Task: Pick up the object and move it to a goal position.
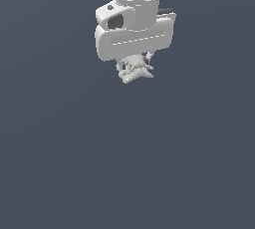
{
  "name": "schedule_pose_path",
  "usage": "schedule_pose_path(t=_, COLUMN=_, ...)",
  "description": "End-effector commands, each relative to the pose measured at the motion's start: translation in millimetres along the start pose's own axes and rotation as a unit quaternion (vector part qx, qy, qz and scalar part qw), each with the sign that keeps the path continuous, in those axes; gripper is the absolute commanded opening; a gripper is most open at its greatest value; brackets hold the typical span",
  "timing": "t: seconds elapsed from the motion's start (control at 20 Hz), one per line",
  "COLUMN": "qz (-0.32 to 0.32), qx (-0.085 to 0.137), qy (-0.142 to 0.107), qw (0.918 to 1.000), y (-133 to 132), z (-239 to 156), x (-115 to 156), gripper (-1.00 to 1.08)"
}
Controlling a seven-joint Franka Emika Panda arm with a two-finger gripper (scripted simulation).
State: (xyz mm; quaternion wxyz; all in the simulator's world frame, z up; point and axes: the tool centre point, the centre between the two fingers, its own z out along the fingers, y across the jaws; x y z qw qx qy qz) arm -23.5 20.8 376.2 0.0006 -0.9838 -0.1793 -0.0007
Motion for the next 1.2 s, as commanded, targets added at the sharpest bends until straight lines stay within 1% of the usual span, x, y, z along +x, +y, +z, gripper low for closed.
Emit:
schedule_pose_path(t=0.0, qz=0.000, qx=0.000, qy=-0.001, qw=1.0000, y=3, z=-26, x=-1, gripper=-1.00)
schedule_pose_path(t=0.25, qz=0.000, qx=0.000, qy=-0.001, qw=1.0000, y=8, z=-72, x=-2, gripper=-1.00)
schedule_pose_path(t=0.55, qz=0.001, qx=0.000, qy=-0.001, qw=1.0000, y=12, z=-108, x=-1, gripper=-1.00)
schedule_pose_path(t=0.85, qz=0.001, qx=0.000, qy=-0.001, qw=1.0000, y=15, z=-127, x=0, gripper=-1.00)
schedule_pose_path(t=1.15, qz=0.001, qx=0.000, qy=-0.001, qw=1.0000, y=15, z=-132, x=0, gripper=-1.00)
